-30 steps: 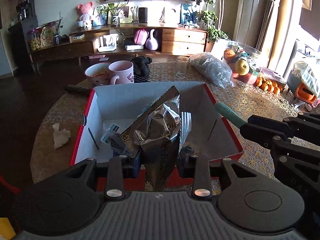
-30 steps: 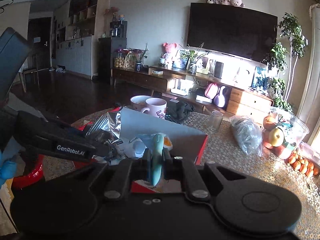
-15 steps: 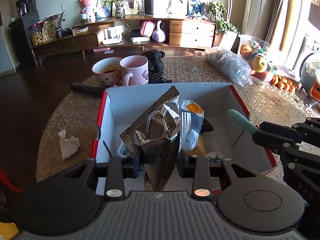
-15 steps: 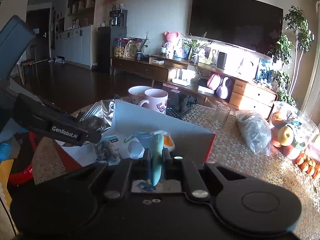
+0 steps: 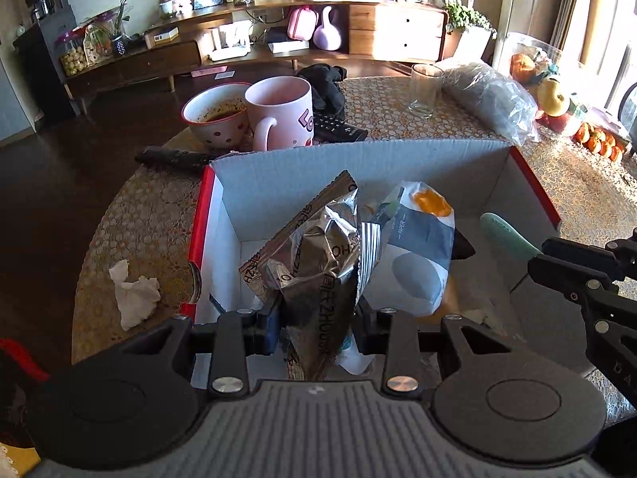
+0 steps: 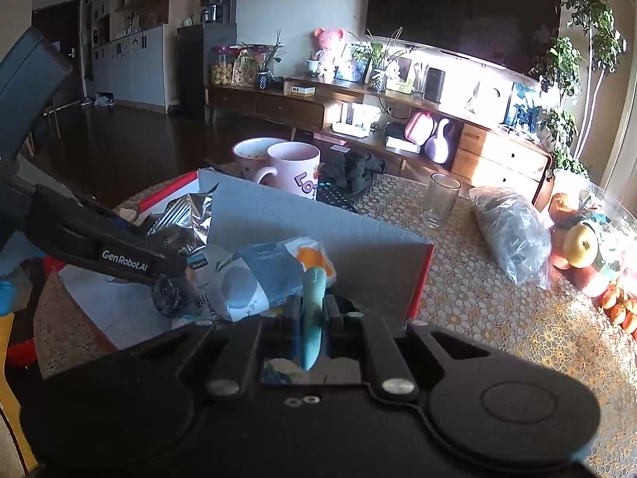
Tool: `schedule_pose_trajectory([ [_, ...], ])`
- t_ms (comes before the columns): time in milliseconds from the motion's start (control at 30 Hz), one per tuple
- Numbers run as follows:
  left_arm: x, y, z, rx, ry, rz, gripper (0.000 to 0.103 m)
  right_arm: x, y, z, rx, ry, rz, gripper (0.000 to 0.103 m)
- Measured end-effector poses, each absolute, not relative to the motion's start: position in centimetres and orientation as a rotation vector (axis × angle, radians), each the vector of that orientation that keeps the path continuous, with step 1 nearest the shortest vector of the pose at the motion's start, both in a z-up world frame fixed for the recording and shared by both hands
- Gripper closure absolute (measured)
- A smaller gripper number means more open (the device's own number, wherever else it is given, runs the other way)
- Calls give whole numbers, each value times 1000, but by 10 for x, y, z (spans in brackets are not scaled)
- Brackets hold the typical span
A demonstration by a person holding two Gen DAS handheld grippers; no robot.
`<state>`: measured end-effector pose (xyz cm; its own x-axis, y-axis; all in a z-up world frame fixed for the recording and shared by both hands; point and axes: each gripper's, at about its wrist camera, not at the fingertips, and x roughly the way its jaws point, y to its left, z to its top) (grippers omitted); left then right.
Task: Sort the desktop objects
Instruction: 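Lower the packet and marker into the box and open both grippers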
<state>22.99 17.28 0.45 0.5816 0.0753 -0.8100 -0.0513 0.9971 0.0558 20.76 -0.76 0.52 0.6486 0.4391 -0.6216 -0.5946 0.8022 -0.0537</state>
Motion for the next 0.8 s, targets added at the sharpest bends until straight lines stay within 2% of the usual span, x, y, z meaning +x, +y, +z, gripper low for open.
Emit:
schedule_pose_trajectory([
  [800, 288, 182, -33, 108, 1098, 86, 69, 230, 16, -30, -329, 787, 594, 93],
])
